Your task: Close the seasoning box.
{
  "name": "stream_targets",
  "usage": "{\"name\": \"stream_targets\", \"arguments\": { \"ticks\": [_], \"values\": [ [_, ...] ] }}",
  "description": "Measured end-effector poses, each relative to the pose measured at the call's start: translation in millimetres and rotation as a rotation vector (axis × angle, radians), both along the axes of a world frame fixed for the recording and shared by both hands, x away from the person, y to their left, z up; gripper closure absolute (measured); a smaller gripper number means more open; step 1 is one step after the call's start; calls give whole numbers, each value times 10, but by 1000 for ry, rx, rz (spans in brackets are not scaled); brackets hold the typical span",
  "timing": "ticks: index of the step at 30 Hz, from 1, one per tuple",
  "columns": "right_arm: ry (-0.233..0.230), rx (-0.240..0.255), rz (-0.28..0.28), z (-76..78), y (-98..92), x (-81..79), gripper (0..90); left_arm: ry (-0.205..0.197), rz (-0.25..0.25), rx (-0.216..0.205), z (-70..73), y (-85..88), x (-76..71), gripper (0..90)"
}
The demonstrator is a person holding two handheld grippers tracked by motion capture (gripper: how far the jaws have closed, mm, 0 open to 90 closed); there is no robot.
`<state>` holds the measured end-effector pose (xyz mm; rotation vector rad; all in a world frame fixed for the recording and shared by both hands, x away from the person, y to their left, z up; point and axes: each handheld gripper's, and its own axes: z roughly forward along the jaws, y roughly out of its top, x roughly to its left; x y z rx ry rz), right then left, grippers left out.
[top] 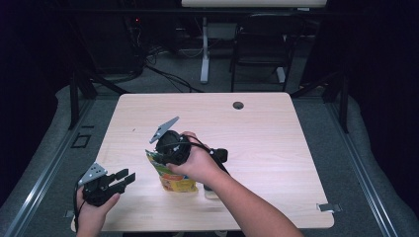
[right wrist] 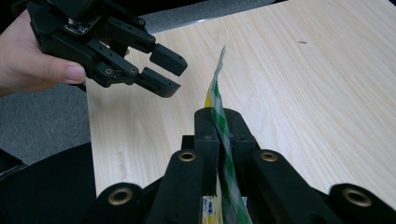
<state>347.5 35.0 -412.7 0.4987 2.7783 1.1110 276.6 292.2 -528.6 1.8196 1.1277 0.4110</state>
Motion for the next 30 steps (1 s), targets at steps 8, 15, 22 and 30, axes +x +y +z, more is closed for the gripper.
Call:
{"name": "stream_targets", "arguments": {
  "ticks": [8,15,22,30],
  "values": [
    [-8,-5,1,-1,-11,10,898,1,-4,2,0,-7,-1,616],
    [-38,-3,0,0,-34,-10,900,2,-11,7,5,-7,-3,612],
    [-42,-4,6,18,-102,-2,900,1,-28,4,3,-24,-2,602],
    [-47,18,8,22,-181,-33,900,-8,-58,5,0,-62,-7,591]
  ]
}}
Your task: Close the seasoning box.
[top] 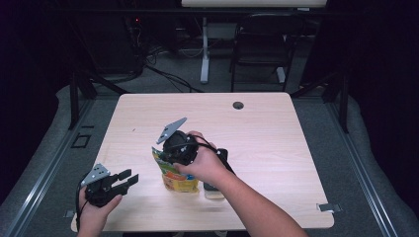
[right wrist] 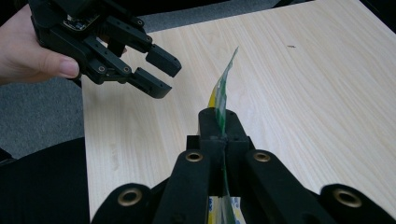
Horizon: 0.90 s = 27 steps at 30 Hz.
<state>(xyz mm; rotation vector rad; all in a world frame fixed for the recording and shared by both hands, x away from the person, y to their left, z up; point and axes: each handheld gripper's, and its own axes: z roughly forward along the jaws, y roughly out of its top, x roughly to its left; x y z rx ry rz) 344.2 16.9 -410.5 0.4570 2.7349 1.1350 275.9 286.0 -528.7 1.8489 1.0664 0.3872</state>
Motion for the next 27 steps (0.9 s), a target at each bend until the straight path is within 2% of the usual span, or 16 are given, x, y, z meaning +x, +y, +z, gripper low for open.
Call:
{"name": "stream_targets", "arguments": {
  "ticks": [11,21,24,27],
  "values": [
    [-6,52,2,87,-144,-24,900,-16,-39,-1,-5,-81,-13,561],
    [-27,84,-5,214,-249,-46,900,3,-79,-15,-7,-150,-24,551],
    [-39,96,-6,271,-280,-56,900,-4,-83,-29,-17,-185,-26,540],
    [-51,100,-3,326,-308,-67,900,1,-102,-20,-22,-228,-30,526]
  ]
}}
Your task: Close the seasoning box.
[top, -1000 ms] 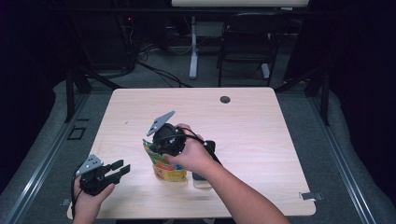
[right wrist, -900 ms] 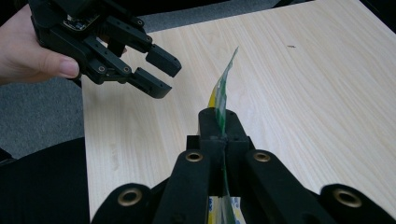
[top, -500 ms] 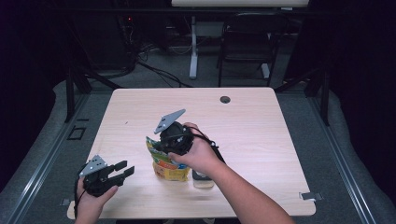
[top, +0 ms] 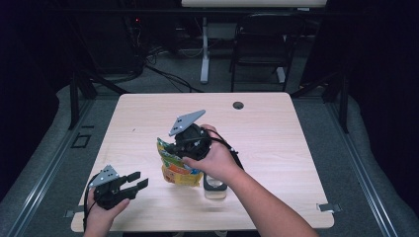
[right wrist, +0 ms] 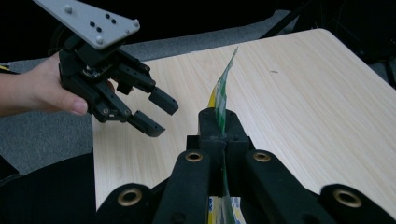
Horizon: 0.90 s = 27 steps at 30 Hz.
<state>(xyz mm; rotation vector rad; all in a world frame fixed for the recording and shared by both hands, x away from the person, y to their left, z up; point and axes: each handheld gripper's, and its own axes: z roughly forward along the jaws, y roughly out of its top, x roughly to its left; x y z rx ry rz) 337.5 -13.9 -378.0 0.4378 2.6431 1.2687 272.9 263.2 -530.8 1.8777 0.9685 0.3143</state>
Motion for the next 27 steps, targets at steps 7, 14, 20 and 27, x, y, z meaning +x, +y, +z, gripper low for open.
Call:
{"name": "stream_targets", "arguments": {
  "ticks": [7,14,20,27],
  "values": [
    [-13,26,7,99,-38,-36,900,12,-63,9,-40,-141,-7,506],
    [-26,45,20,185,-42,-84,900,34,-131,-4,-89,-237,2,482],
    [-34,53,39,243,-18,-141,900,11,-162,11,-143,-299,25,453],
    [-43,63,66,294,33,-204,900,14,-201,-3,-151,-387,15,437]
  ]
}}
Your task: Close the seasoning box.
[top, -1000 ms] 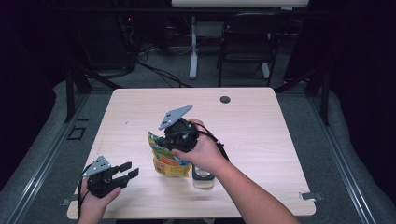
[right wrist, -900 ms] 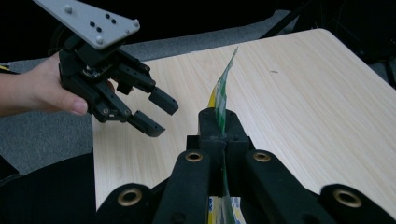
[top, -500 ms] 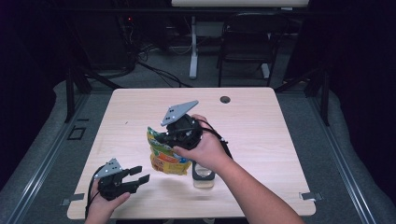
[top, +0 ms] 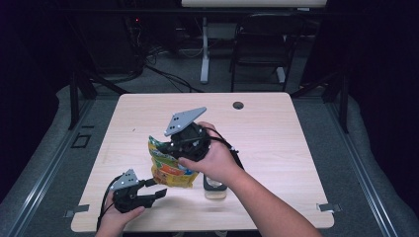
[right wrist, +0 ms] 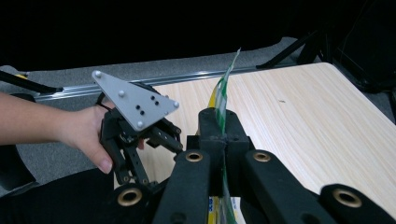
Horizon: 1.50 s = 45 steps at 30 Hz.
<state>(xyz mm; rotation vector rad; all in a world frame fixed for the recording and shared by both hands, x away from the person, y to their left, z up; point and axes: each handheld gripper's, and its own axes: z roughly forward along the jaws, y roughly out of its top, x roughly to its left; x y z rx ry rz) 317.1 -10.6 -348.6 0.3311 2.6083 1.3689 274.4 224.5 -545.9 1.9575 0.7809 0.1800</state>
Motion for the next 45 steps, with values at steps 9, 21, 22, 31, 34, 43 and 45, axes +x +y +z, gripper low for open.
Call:
{"name": "stream_targets", "arguments": {
  "ticks": [9,21,22,31,34,43,45],
  "values": [
    [0,2,18,4,53,-36,900,16,-47,6,-27,-96,-12,402],
    [-2,1,22,-3,69,-43,900,15,-62,5,-31,-130,-18,401],
    [-4,0,21,-4,68,-42,900,16,-62,6,-28,-129,-19,402],
    [1,7,23,5,41,-30,900,1,-52,-10,-1,-84,-19,408],
    [0,-8,31,-9,42,-32,900,4,-48,-9,18,-61,-19,407],
    [-2,-7,26,-24,72,-31,900,10,-47,-2,5,-80,-22,402],
    [-4,-4,24,-27,75,-28,900,16,-44,-7,8,-68,-18,403]
  ]
}}
